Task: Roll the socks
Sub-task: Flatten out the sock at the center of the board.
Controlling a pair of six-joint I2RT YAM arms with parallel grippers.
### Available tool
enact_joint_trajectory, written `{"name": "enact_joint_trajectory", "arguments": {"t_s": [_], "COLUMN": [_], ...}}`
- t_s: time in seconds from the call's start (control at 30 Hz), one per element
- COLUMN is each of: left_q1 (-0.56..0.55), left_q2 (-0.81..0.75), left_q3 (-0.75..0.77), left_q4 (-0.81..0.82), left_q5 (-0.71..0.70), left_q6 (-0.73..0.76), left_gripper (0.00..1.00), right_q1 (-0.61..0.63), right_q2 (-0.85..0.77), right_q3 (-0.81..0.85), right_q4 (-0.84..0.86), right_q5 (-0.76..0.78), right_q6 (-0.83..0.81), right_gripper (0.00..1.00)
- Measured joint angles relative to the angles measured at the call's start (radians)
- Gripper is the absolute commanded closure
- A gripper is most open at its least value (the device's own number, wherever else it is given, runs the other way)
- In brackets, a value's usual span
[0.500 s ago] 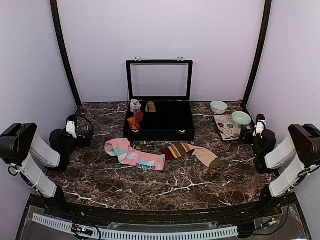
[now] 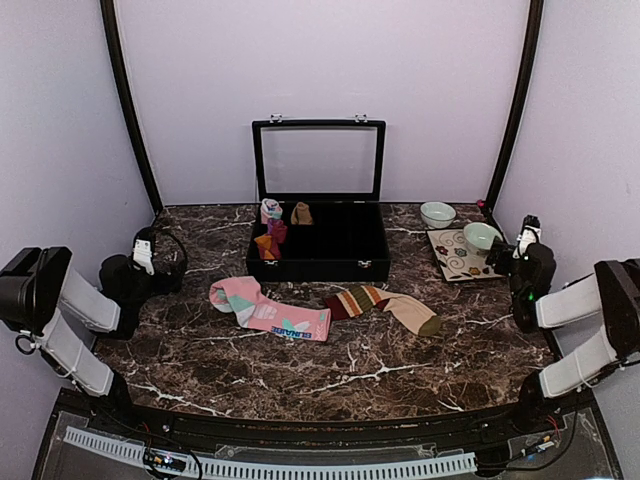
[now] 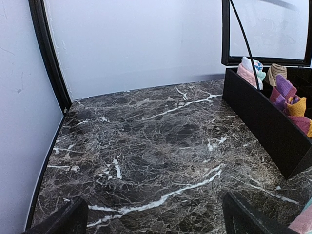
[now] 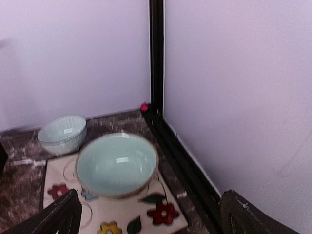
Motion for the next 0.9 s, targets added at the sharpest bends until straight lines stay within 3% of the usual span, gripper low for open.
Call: {"name": "enact_joint_trajectory", "arguments": {"t_s": [0.1, 0.2, 0.33, 0.47, 0.7, 0.9], "left_q1": [0.0, 0.0, 0.0, 0.0, -0.005, -0.076], "left_q2": [-0.056, -0.105, -0.111, -0.104, -0.062, -0.072], "left_q3": [0.095, 0.319, 0.57, 0.658, 0.662, 0.622], "left_q4": [-0.196, -0.487, -0.816, -1.062, -1.342, -1.379], "left_q5": [0.001, 0.037, 0.113, 0.199, 0.344, 0.364], "left_q6": [0.004, 0.04, 0.103, 0.168, 0.267, 0.372], "left_gripper": [0.01, 0.01, 0.01, 0.01, 0.01, 0.01], "right_q1": [0.001, 0.001, -0.002, 0.015, 0.48, 0.74], "right_q2": [-0.111, -0.199, -0.23, -0.229, -0.079, 0.117], "right_q3": [0.124, 0.283, 0.405, 0.422, 0.562, 0.635], "right_q4": [-0.197, -0.37, -0.522, -0.573, -0.775, -0.847], "right_q5": [0.013, -0.047, -0.095, -0.253, -0.231, -0.175], "right_q6": [0.029, 0.061, 0.227, 0.316, 0.185, 0.132], "right_gripper": [0.0, 0.0, 0.0, 0.05, 0.16, 0.22]}}
